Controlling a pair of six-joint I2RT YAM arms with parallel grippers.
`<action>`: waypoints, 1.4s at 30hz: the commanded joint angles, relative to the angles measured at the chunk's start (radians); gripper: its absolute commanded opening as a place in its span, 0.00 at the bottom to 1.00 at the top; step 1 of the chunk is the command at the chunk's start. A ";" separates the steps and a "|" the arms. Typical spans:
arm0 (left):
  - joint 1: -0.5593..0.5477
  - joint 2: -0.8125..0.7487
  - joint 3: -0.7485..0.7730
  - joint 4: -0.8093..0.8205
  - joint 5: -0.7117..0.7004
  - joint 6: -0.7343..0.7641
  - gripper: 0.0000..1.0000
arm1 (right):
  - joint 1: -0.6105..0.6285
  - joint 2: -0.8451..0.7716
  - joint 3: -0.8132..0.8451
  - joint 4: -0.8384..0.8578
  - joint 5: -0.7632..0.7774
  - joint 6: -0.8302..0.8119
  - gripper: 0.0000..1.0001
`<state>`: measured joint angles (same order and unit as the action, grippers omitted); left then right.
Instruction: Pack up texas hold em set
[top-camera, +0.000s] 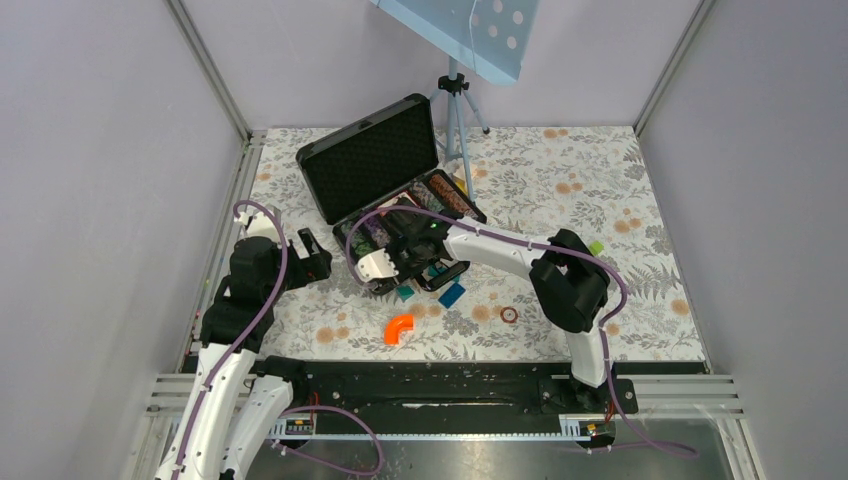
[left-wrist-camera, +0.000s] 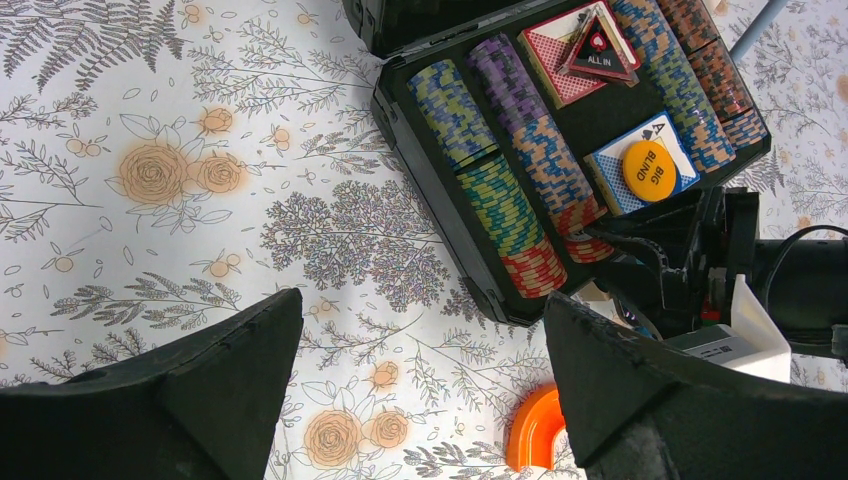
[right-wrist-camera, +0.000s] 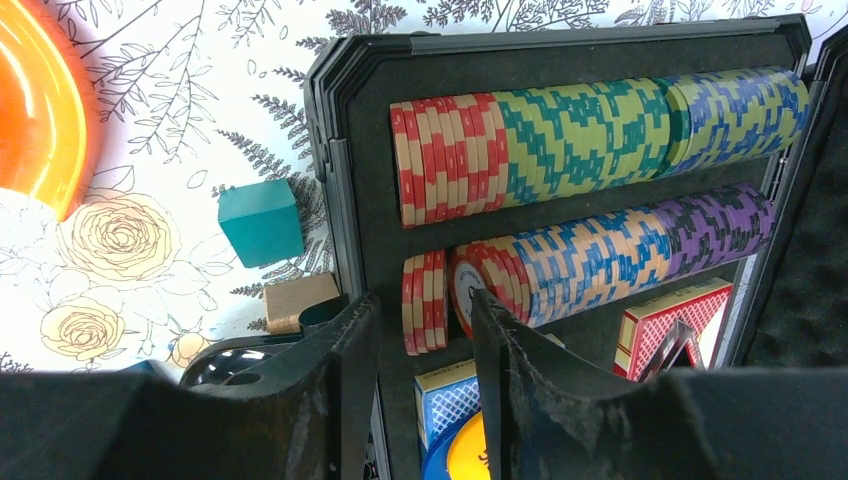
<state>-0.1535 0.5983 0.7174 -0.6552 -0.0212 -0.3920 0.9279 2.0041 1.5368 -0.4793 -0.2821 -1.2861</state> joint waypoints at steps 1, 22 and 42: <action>0.004 -0.005 -0.001 0.046 0.014 0.010 0.90 | -0.006 -0.054 -0.012 0.128 0.012 -0.008 0.45; 0.004 -0.004 -0.001 0.047 0.015 0.010 0.90 | -0.005 -0.123 -0.081 0.128 0.002 0.008 0.38; 0.003 -0.008 -0.001 0.047 0.016 0.010 0.90 | -0.008 -0.362 -0.359 0.424 0.009 0.350 0.44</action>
<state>-0.1535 0.5980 0.7174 -0.6552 -0.0212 -0.3920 0.9276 1.8061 1.2743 -0.2527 -0.2810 -1.1633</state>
